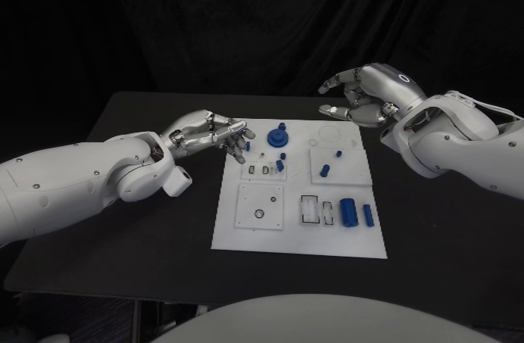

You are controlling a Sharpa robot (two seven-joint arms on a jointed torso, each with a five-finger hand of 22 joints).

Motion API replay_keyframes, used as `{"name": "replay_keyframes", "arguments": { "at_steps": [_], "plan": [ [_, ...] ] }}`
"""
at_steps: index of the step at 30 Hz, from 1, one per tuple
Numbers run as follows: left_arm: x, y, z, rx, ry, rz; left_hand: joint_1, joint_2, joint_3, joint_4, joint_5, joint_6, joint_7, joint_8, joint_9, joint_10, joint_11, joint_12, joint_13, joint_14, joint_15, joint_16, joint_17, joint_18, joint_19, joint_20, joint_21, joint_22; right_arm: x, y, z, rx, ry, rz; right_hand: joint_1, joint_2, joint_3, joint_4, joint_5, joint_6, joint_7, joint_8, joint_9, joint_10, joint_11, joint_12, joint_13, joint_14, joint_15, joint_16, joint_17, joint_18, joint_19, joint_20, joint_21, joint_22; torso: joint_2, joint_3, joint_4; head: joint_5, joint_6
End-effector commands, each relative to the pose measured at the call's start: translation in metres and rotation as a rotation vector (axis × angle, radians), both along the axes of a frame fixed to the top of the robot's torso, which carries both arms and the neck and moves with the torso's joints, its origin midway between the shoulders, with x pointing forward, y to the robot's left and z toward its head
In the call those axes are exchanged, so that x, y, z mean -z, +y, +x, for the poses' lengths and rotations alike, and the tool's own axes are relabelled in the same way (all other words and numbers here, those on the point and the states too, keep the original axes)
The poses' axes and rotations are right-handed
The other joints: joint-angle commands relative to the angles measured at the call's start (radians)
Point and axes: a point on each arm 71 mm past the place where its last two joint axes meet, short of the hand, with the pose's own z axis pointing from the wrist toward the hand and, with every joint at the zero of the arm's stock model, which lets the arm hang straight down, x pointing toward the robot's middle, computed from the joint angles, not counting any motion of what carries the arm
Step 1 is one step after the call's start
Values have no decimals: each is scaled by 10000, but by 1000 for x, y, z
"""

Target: Assemble the parts on the task board

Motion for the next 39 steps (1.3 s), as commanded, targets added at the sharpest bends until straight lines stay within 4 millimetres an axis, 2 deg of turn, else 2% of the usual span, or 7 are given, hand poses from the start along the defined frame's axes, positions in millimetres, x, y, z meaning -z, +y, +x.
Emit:
{"name": "replay_keyframes", "arguments": {
  "at_steps": [1,8,10,13,25,32,39],
  "plan": [
    [0,-1,6,754,-35,53,-335,6,-413,-23,-337,23,-124,148,87,-93,-87,-15,112,-139,-24,-108,11,124,-131,-48,-103,-23,5,-1,3,95,398,78,106,12,60,7,68,71,10,49,14,100,-2,46,356,345,88,29,4,-87,83,20,66,1728,-243,212,-155,6,-1],
    [7,1,18,280,586,329,182,575,-528,-47,-237,-58,-126,434,257,220,-193,131,482,212,-131,155,322,169,99,-127,41,76,15,-7,8,352,891,38,145,59,92,7,82,57,36,37,8,109,14,49,359,349,96,15,-14,-82,81,26,46,1721,-278,408,-328,20,-1],
    [10,0,19,70,885,672,749,670,-50,-46,2069,-11,-5,578,345,572,-250,282,698,440,-190,365,523,171,295,-153,221,187,17,-7,9,403,986,9,153,80,103,11,86,60,47,37,7,112,23,49,360,352,102,12,-18,-79,79,30,33,1717,-246,477,-380,53,-1],
    [15,-4,20,-391,1288,1278,1536,676,134,-33,3176,99,139,738,439,1044,-525,672,1129,934,-425,1010,927,210,650,-307,599,415,19,-7,11,444,1096,-28,154,93,109,16,88,65,55,38,8,121,30,55,370,352,105,9,-22,-78,77,32,26,1715,-226,514,-394,53,-1],
    [34,-16,15,-1910,2236,5030,1951,-16,600,-104,1585,-450,-174,2364,2602,7513,-1112,6131,10345,7624,-1177,6018,10707,186,1823,-1132,5556,3981,23,-5,12,515,1515,-193,251,131,160,-18,163,91,97,40,6,116,72,45,353,351,137,-46,-87,-63,63,55,-49,1692,-98,793,-594,257,-1],
    [36,-27,10,-2148,1910,7069,412,-82,37,-63,424,-561,-280,3065,3820,9143,-1291,6810,11878,8900,-1354,6210,12449,-103,3025,-1268,7306,6344,25,-8,14,675,1677,-299,306,135,185,-33,224,101,111,37,3,112,90,39,347,352,151,-57,-98,-59,60,66,-68,1686,-104,847,-668,289,-1],
    [32,-44,7,-1960,1898,8041,541,-160,173,-257,751,-178,-511,3313,4554,9494,-1507,6956,12213,9179,-1561,6244,12896,-359,4031,-1462,8125,7815,28,-6,17,756,1942,-472,332,136,197,-38,258,118,121,41,3,82,106,16,306,344,161,-95,-142,-46,40,74,-136,1667,-153,914,-648,217,-1]
  ]
}}
